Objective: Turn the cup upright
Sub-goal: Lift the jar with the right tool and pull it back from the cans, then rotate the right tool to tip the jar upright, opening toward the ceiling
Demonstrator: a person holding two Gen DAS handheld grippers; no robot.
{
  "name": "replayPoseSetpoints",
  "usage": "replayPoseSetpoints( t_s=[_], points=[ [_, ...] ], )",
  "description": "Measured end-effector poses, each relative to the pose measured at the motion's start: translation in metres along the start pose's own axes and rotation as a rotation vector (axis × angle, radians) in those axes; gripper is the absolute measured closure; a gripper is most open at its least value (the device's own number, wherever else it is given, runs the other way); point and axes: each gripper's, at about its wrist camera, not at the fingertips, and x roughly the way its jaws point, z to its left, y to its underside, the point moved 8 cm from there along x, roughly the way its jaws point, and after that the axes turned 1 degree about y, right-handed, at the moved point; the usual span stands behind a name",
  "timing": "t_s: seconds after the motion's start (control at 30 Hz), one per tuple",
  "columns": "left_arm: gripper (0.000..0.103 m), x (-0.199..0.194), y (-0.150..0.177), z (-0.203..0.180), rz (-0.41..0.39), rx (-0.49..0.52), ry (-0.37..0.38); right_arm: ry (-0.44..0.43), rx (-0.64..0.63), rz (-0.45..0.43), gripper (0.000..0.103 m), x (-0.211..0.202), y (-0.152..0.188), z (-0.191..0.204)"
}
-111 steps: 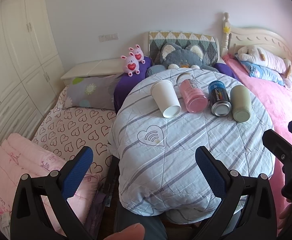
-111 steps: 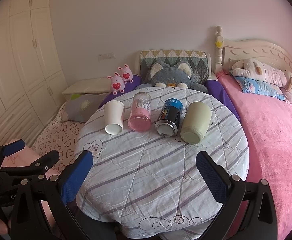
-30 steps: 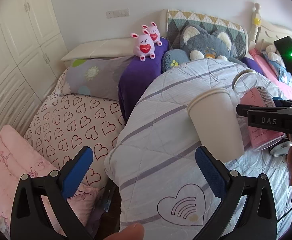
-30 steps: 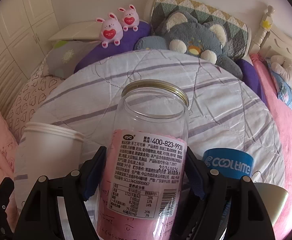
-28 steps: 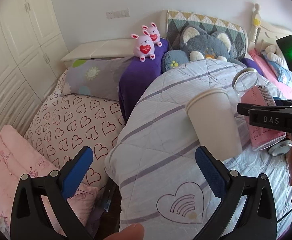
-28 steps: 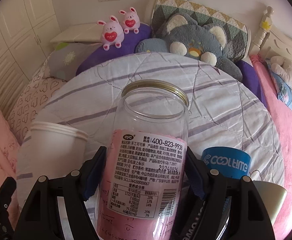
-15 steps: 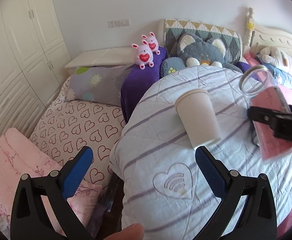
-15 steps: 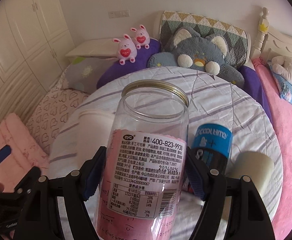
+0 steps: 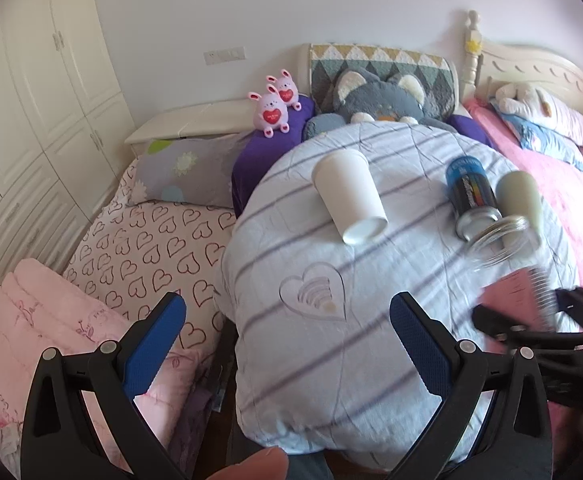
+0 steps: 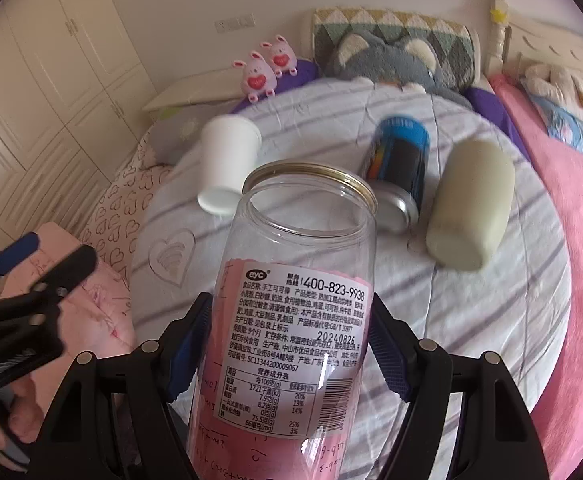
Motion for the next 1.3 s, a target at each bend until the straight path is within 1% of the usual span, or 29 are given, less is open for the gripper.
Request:
replayPoseSetpoints(
  t_s=[0.1,0.2,0.27,0.3,0.33,0.4,0.63,0.7,0.8,0.9,1.0,1.13,1.3],
  points=[
    [0.0,-0.007,0.01,-0.003,0.01,0.007,0.003,0.002,0.009,0.032,0.028,0.02,0.011,0.0],
    [0.0,-0.012,0.018,-0.006,0.014,0.011,-0.001,0.014,0.014,0.062,0.028,0.04,0.015,0.0],
    [0.0,-0.015,0.021,-0.006,0.016,0.012,-0.004,0.016,0.011,0.068,0.027,0.043,0.018,0.0],
    [0.0,-0.017,0.022,-0.006,0.015,0.014,-0.007,0.003,0.019,0.072,0.026,0.044,0.017,0.0],
    [0.0,-0.019,0.024,-0.008,0.013,0.014,-0.008,0.002,0.021,0.075,0.023,0.044,0.017,0.0],
    [0.0,-0.022,0.025,-0.01,0.011,0.015,-0.006,0.001,0.011,0.071,0.022,0.041,0.017,0.001],
    [0.0,-0.036,0.025,-0.02,-0.01,0.034,0.009,-0.028,0.021,-0.005,0.019,0.001,0.023,0.001],
    [0.0,-0.041,0.025,-0.025,-0.016,0.04,0.014,-0.038,0.039,-0.039,0.017,-0.013,0.023,-0.002],
    [0.0,-0.047,0.026,-0.029,-0.023,0.047,0.019,-0.051,0.072,-0.093,0.016,-0.037,0.026,-0.007],
    [0.0,-0.054,0.027,-0.037,-0.027,0.056,0.024,-0.047,0.104,-0.155,0.016,-0.06,0.033,-0.015],
    [0.0,-0.059,0.028,-0.045,-0.029,0.064,0.028,-0.039,0.135,-0.195,0.016,-0.077,0.039,-0.022],
    [0.0,-0.064,0.03,-0.055,-0.027,0.077,0.028,-0.031,0.184,-0.226,0.016,-0.091,0.056,-0.035],
    [0.0,-0.067,0.033,-0.07,-0.014,0.083,0.029,-0.046,0.227,-0.225,0.016,-0.092,0.069,-0.052]
  ],
)
